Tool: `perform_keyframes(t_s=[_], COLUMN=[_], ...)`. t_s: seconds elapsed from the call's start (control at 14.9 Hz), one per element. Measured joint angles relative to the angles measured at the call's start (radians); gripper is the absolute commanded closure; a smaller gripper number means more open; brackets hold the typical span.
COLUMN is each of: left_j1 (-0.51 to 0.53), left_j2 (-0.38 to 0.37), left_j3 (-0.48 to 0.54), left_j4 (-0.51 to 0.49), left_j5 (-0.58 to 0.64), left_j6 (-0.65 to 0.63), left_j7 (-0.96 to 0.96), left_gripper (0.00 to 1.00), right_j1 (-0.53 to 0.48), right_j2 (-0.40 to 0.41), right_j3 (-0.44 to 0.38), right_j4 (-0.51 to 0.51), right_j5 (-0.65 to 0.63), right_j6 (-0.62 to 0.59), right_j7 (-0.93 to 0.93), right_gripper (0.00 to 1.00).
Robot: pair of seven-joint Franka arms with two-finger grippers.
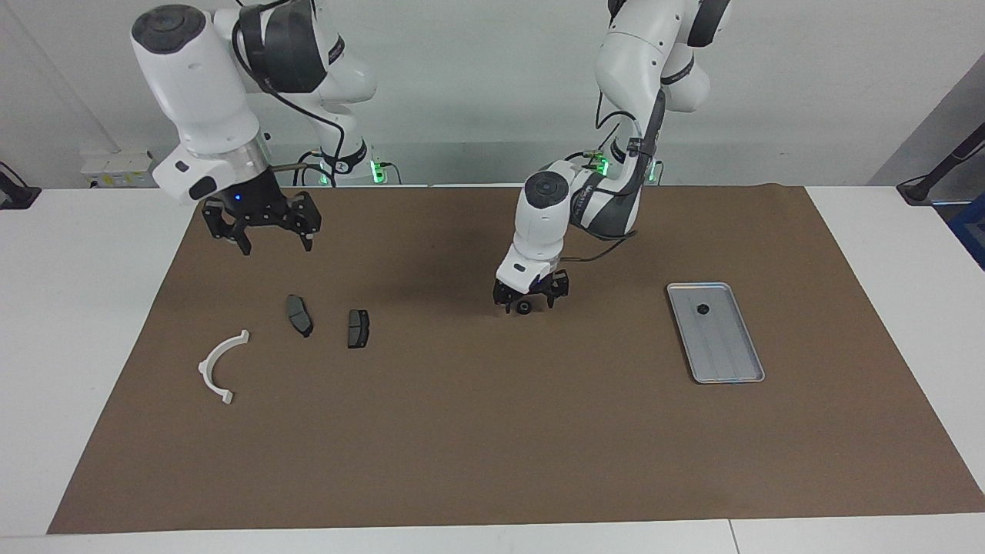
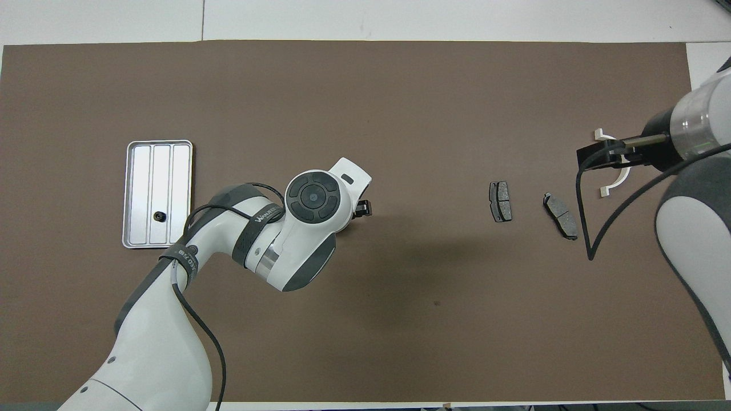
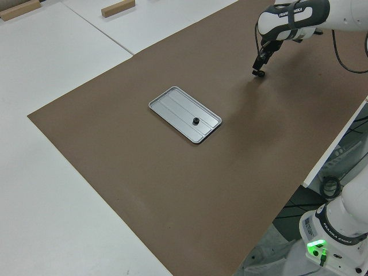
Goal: Pick bearing gear from pile to tray
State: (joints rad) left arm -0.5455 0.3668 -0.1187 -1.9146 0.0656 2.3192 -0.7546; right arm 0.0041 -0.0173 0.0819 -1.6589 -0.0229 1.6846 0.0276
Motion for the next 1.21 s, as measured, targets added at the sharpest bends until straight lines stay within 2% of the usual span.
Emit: perform_keyframes(t_s=[0.27,0.34,0.47,0.6,0.67,1.01,1.21], left_j1=[0.0,0.0,0.0,0.0,0.0,0.001,0.041], left_j2=[0.005,0.005,0.005,0.005,0.005,0.005,-0.006], left_j3=[0.0,0.0,0.0,-0.001,-0.001,0.004,0.025], left_j4=[-0.013,-0.016,-0.021,-0.023,-0.024,-0.015,0.055], left_j5=[0.0,0.001,0.001,0.001,0.001,0.005,0.035], left_j6=[0.008,0.009,0.009,0.012,0.017,0.029,-0.061], left_j7=[0.0,-0.001,-0.001,-0.001,-0.001,-0.001,0.039], left_gripper=[0.01,0.06,0.39,0.83,1.0,1.0,1.0], right_j1=[0.0,0.0,0.001,0.001,0.001,0.001,0.001], right_j2=[-0.058,-0.059,-0.059,-0.059,-0.059,-0.059,-0.06], right_j3=[0.0,0.0,0.0,0.0,-0.001,-0.001,-0.001], right_j4=[-0.008,-0.011,-0.018,-0.019,-0.019,-0.019,-0.014], right_j5=[0.0,0.0,0.0,0.0,0.0,0.001,0.015], right_j6=[-0.113,-0.122,-0.123,-0.123,-0.125,-0.133,-0.133], right_j7=[0.0,0.0,0.0,0.0,0.0,0.0,0.0], right_gripper=[0.0,0.0,0.0,0.0,0.0,0.0,0.0])
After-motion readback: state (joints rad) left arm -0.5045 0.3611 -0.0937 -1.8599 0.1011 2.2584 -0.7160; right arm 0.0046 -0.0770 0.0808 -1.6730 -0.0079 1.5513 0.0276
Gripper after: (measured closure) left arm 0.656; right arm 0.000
